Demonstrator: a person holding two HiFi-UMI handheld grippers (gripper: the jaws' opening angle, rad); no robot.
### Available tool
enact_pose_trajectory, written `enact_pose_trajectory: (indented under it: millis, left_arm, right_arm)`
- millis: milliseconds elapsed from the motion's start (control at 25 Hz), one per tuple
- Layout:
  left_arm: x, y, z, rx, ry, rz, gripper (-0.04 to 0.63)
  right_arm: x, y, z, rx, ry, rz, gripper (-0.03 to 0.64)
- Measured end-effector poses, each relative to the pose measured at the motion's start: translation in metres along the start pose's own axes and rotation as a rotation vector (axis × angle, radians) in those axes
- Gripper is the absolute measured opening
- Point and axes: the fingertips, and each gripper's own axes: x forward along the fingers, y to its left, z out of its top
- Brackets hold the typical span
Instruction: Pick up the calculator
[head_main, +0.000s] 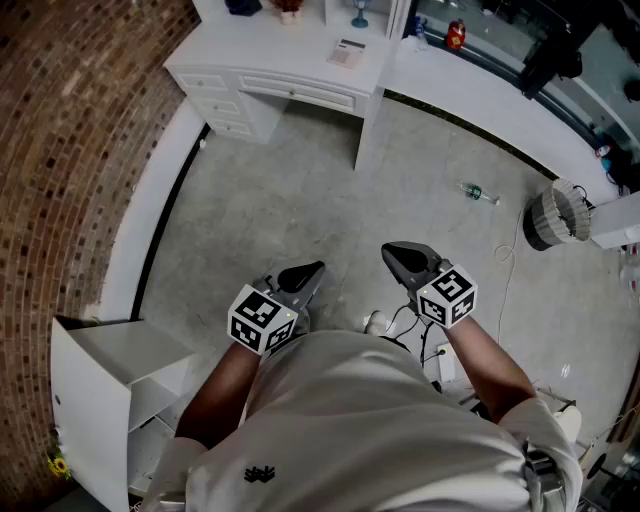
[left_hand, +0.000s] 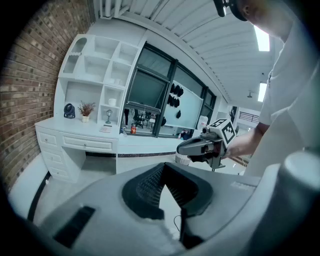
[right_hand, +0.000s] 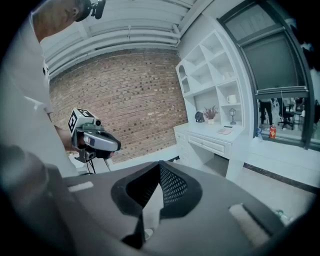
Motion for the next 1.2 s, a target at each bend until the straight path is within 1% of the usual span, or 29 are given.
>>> enact_pose_trajectory:
  millis: [160,360,480,560,600,640,680,800,1000,1200]
  left_arm:
    - [-0.040,0.038,-0.006,-0.022,0.000,-0.009,0.005]
    - [-0.076,0.077,-0.016,-0.010,0.026,-0.040,0.005]
    - [-0.088,0.097,-0.023,-0.007,0.039,-0.056,0.006]
    - [-0.086,0.108,-0.023,-0.024,0.037,-0.068,0.005]
    - [-0.082,0.113,-0.022,-0.035,0.033,-0.075,0.005]
    - [-0.078,0.117,-0.020,-0.045,0.029,-0.083,0.006]
    - [-0.072,0.122,-0.017,-0.051,0.027,-0.091,0.005]
    - [-0.050,0.140,-0.002,-0.051,0.025,-0.111,0.005]
    - [-0.004,0.177,0.040,-0.014,0.045,-0.125,0.005]
    - [0.049,0.223,0.089,0.008,0.068,-0.093,0.005]
  right_arm:
    - [0.047,0.029,0.014,0.008,-0.004,-0.003,0.011]
    - [0.095,0.055,0.019,0.040,-0.002,-0.023,0.011]
    - [0.116,0.064,0.022,0.058,-0.001,-0.023,0.011]
    - [0.124,0.060,0.028,0.068,-0.010,-0.022,0.014]
    - [0.126,0.055,0.031,0.075,-0.016,-0.021,0.029]
    - [0.129,0.047,0.035,0.081,-0.020,-0.020,0.093]
    - [0.132,0.038,0.037,0.086,-0.022,-0.024,0.122]
    - [0.145,0.000,0.047,0.083,-0.027,-0.039,0.138]
    - [0.173,-0.078,0.078,0.058,-0.027,-0.036,0.143]
    - [0.196,-0.150,0.111,0.051,-0.052,-0.015,0.143]
